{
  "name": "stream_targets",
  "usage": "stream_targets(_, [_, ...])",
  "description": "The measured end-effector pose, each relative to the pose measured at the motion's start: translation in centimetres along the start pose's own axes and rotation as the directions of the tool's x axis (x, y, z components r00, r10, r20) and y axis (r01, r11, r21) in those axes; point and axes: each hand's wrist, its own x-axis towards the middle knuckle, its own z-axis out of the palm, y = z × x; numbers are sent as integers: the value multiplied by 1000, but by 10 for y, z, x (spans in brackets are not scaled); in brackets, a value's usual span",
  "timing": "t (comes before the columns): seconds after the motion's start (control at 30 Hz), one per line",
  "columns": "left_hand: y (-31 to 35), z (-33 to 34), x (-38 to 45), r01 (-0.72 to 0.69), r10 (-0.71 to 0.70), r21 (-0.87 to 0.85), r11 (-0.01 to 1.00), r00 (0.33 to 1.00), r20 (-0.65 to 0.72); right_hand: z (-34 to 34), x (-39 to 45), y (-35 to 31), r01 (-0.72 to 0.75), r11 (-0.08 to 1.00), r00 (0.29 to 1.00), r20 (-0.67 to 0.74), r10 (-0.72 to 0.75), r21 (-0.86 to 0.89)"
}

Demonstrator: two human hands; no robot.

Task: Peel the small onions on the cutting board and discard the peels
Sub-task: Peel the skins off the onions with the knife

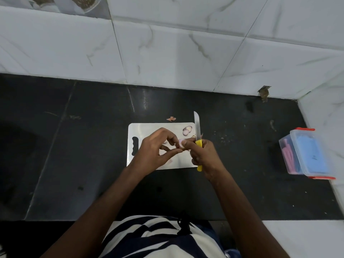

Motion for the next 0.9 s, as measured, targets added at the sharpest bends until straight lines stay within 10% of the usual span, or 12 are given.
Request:
stream_targets(0.67, [-5, 3, -1, 85, -84, -35, 996, 996, 32, 11, -4, 1, -17, 997, 986, -168, 5, -72])
stream_targets(0.9, [-5, 12, -7, 26, -22, 129, 991, 999, -29, 12, -1, 6, -55, 987, 985, -152, 78, 153])
